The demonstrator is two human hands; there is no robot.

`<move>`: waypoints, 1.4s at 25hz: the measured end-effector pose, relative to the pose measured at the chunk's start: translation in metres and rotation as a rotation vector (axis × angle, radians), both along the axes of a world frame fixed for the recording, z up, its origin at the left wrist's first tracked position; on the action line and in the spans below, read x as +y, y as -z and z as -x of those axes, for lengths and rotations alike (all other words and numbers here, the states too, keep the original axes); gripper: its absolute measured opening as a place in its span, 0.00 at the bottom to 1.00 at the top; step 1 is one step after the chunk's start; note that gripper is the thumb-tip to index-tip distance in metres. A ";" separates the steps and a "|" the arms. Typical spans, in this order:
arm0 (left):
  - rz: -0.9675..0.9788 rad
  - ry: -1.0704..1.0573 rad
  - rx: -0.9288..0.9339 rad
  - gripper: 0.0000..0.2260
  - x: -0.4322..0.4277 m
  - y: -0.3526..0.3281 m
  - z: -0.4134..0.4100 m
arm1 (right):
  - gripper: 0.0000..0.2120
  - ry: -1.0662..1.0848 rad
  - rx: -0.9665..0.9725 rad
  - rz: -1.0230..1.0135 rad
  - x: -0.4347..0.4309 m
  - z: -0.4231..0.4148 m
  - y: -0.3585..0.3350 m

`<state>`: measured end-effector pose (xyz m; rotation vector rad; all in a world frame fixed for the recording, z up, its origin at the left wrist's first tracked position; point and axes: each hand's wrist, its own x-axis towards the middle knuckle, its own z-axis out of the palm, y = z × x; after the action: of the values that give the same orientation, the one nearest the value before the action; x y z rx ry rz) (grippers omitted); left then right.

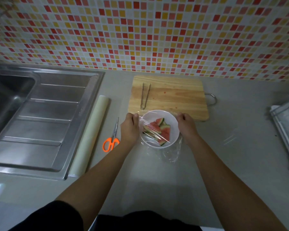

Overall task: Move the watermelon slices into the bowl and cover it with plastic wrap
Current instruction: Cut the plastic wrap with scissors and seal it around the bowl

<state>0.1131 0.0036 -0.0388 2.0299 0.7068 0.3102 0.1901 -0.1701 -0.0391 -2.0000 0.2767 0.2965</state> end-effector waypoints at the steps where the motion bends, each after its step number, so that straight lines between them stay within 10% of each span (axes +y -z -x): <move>1: 0.028 0.000 -0.002 0.12 0.000 0.003 0.000 | 0.13 -0.007 -0.015 -0.009 0.000 -0.001 0.000; 10: 0.443 0.071 0.007 0.13 0.005 0.010 0.002 | 0.24 0.013 0.122 -0.102 0.001 -0.004 0.000; 16: 0.778 0.012 0.128 0.14 0.007 0.003 -0.002 | 0.13 0.113 0.467 -0.433 0.006 -0.004 -0.004; 30: 0.718 0.088 0.038 0.08 0.012 0.012 -0.009 | 0.19 -0.223 0.302 0.287 -0.006 -0.023 -0.005; 35: 0.757 0.081 0.080 0.07 0.014 0.016 -0.015 | 0.38 -0.343 0.426 0.060 0.012 -0.024 -0.013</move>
<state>0.1286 0.0175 -0.0544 1.3452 0.6590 -0.0879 0.2141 -0.1584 -0.0256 -2.0251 0.2083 0.9466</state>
